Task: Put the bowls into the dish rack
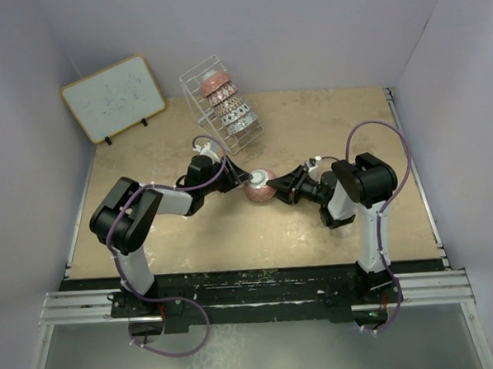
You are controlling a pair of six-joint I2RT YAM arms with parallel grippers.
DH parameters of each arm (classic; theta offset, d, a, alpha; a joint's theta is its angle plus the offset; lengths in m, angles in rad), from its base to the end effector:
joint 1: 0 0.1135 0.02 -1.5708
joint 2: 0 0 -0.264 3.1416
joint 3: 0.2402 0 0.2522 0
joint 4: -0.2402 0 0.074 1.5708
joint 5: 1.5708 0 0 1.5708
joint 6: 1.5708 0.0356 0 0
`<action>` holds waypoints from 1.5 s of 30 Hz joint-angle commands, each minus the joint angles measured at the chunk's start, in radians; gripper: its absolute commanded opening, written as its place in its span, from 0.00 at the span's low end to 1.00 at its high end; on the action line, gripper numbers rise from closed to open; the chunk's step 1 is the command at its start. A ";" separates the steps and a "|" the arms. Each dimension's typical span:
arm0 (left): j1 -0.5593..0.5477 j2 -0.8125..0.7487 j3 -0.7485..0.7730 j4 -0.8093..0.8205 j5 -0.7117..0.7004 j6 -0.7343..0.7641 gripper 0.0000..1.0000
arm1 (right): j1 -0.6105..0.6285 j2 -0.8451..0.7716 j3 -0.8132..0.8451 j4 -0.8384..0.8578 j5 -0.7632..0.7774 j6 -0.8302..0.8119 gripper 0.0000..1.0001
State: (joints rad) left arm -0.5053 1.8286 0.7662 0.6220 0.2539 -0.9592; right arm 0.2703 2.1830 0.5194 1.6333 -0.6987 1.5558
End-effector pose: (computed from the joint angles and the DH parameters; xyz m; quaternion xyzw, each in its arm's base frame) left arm 0.3081 -0.1807 0.1378 -0.1224 0.8315 -0.4347 0.3236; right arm 0.2926 0.1048 0.0770 0.2134 0.6827 0.6679 0.2056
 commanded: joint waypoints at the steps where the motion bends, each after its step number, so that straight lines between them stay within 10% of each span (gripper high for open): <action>1: 0.002 0.028 -0.031 -0.105 -0.004 0.011 0.49 | 0.006 0.001 0.013 0.310 0.009 -0.006 0.40; 8: 0.003 -0.031 -0.013 -0.176 -0.027 0.057 0.51 | 0.006 -0.035 0.064 0.309 0.001 -0.015 0.01; 45: 0.008 -0.256 -0.010 -0.388 -0.080 0.181 0.60 | 0.108 -0.141 0.205 0.307 -0.030 0.036 0.00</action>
State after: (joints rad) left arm -0.4976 1.7065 0.7540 0.2924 0.1738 -0.8402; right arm 0.3664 2.1029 0.7059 1.6016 -0.7143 1.5692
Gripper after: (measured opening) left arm 0.580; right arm 0.034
